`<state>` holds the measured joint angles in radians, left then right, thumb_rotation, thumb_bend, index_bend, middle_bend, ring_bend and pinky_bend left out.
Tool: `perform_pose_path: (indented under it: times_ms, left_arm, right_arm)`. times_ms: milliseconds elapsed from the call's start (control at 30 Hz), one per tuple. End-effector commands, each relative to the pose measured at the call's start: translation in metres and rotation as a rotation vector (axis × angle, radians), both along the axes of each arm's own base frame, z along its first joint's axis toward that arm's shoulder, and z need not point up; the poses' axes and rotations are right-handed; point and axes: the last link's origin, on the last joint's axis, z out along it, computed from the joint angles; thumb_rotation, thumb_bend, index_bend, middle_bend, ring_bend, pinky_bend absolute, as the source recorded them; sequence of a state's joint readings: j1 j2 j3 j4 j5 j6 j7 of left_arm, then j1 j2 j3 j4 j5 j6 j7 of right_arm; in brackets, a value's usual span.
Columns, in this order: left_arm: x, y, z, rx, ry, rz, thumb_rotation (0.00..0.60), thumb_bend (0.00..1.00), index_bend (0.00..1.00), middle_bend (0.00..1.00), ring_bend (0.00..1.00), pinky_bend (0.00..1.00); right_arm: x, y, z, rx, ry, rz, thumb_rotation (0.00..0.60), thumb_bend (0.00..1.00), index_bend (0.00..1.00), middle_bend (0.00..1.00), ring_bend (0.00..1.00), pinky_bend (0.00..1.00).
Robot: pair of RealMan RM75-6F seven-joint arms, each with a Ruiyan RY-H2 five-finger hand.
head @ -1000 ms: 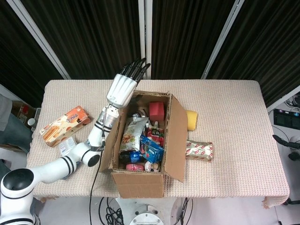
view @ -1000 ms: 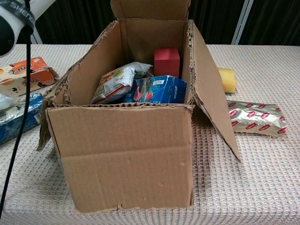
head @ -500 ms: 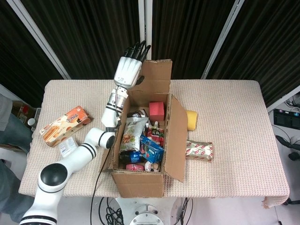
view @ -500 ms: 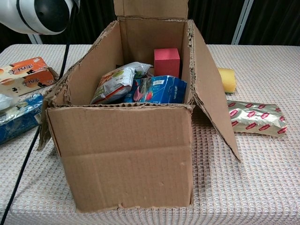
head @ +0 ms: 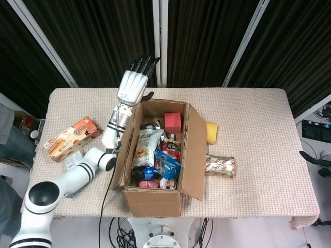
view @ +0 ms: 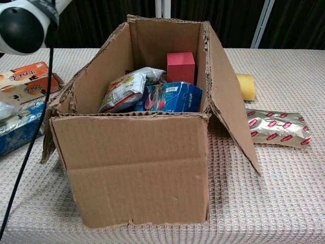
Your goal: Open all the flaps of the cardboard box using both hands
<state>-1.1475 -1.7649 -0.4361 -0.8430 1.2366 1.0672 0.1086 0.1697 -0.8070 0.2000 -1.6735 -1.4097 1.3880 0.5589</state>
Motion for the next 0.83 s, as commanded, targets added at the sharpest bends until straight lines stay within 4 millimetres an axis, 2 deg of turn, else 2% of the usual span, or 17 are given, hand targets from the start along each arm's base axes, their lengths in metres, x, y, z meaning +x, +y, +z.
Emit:
perform_pose_path:
  times_ms: [33, 200, 300, 400, 600, 700, 833]
  left_arm:
    - [-0.077, -0.072, 0.05, -0.102, 0.064, 0.099, 0.6, 0.15, 0.0, 0.0, 0.05, 0.18]
    - [-0.132, -0.131, 0.085, -0.195, 0.174, 0.249, 0.597, 0.09, 0.01, 0.03, 0.05, 0.19]
    - [-0.176, -0.174, 0.106, -0.2, 0.214, 0.401, 0.555, 0.09, 0.02, 0.03, 0.05, 0.19]
    - [-0.209, -0.211, 0.116, -0.176, 0.21, 0.506, 0.507, 0.09, 0.02, 0.03, 0.05, 0.19]
    - [-0.259, -0.272, 0.108, -0.111, 0.129, 0.56, 0.452, 0.11, 0.02, 0.03, 0.05, 0.19]
    - [-0.274, -0.29, 0.101, -0.099, 0.112, 0.551, 0.442, 0.12, 0.02, 0.03, 0.05, 0.19]
    - [-0.282, -0.299, 0.101, -0.072, 0.095, 0.538, 0.439, 0.13, 0.02, 0.03, 0.05, 0.19]
  right_arm:
    - [-0.004, 0.006, -0.003, -0.018, 0.051, -0.008, 0.6, 0.06, 0.0, 0.0, 0.0, 0.0]
    - [-0.019, 0.026, -0.016, -0.07, 0.23, -0.088, 0.6, 0.09, 0.0, 0.0, 0.0, 0.0]
    - [-0.033, 0.045, -0.029, -0.064, 0.325, -0.178, 0.6, 0.1, 0.0, 0.0, 0.0, 0.0]
    - [-0.047, 0.059, -0.043, -0.078, 0.394, -0.255, 0.6, 0.11, 0.0, 0.0, 0.0, 0.0]
    - [-0.059, 0.073, -0.069, -0.092, 0.411, -0.236, 0.6, 0.14, 0.0, 0.0, 0.0, 0.0]
    - [-0.059, 0.074, -0.077, -0.082, 0.412, -0.212, 0.6, 0.15, 0.0, 0.0, 0.0, 0.0]
    - [-0.053, 0.071, -0.083, -0.083, 0.421, -0.182, 0.6, 0.15, 0.0, 0.0, 0.0, 0.0]
